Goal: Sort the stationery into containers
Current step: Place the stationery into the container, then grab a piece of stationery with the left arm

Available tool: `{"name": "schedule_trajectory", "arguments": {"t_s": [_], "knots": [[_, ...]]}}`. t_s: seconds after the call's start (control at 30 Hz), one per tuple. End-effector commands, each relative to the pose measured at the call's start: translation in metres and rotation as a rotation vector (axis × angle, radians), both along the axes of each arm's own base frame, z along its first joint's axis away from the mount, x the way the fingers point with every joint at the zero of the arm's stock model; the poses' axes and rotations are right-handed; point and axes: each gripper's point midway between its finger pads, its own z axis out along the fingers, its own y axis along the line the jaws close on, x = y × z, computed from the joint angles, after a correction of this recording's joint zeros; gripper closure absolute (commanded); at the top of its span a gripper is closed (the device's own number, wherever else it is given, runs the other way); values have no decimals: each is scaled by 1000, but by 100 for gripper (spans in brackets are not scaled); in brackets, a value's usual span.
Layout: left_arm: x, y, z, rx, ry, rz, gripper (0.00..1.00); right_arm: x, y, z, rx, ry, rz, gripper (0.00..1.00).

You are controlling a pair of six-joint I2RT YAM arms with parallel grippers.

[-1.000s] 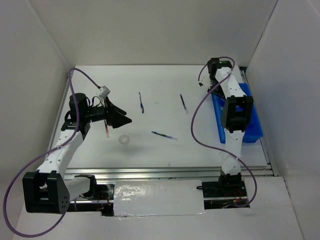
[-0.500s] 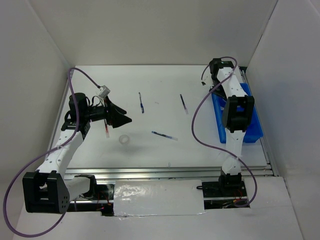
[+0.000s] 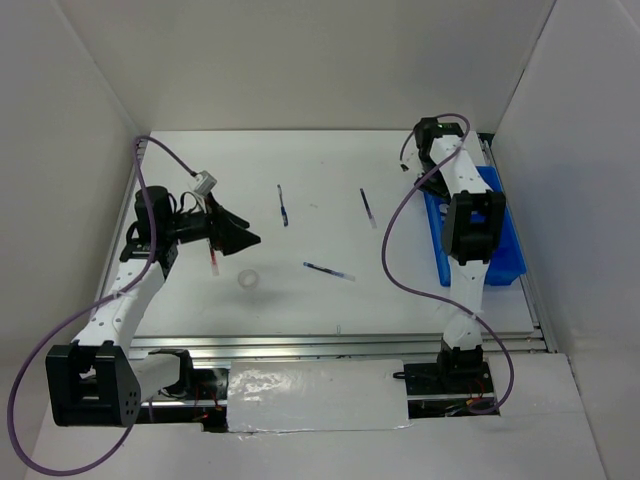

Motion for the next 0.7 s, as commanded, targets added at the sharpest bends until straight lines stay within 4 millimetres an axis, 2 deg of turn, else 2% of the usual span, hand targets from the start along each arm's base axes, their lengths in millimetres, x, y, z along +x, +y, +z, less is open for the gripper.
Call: {"name": "schedule_trajectory", "arguments": {"t_s": [0.0, 0.07, 0.13, 0.17, 0.2, 0.23, 0.27, 0.3, 0.33, 0.37, 0.4, 0.43, 0.47, 0.53, 0.6, 0.63, 0.67], "knots": [[7, 4, 10, 30, -52, 14, 9, 0, 5, 32, -13, -63, 15, 46], [11, 10, 8, 59, -38, 52, 9, 6, 8, 55, 0, -130, 34, 47], [21, 25, -1, 134, -18, 141, 10, 13, 18, 81, 55, -212, 43, 50], [32, 41, -12, 217, -18, 242, 11, 14, 25, 101, 86, -273, 50, 50], [32, 49, -24, 260, 29, 286, 13, 12, 33, 108, 119, -294, 57, 51], [33, 57, -32, 304, 42, 321, 14, 10, 51, 111, 196, -318, 64, 51], [33, 62, -40, 346, 64, 342, 16, -1, 61, 120, 240, -336, 71, 51], [32, 75, -58, 448, 73, 365, 18, -7, 74, 121, 292, -348, 53, 52], [30, 79, -67, 485, 87, 359, 20, -13, 96, 134, 386, -398, 77, 53], [28, 80, -76, 519, 101, 345, 22, -24, 107, 124, 433, -368, 67, 53], [29, 87, -90, 584, 122, 340, 27, -30, 121, 125, 499, -378, 36, 54], [22, 86, -101, 616, 164, 314, 29, -38, 142, 132, 608, -387, 47, 56], [21, 90, -116, 653, 205, 293, 31, -47, 156, 126, 665, -355, 39, 58], [16, 82, -138, 716, 267, 231, 37, -68, 188, 127, 841, -301, 6, 60], [15, 81, -150, 741, 302, 213, 39, -80, 205, 128, 947, -266, -32, 60], [14, 79, -155, 754, 310, 203, 39, -85, 210, 136, 994, -280, -31, 60], [14, 78, -160, 761, 325, 193, 39, -95, 219, 130, 1048, -237, -57, 60]]}}
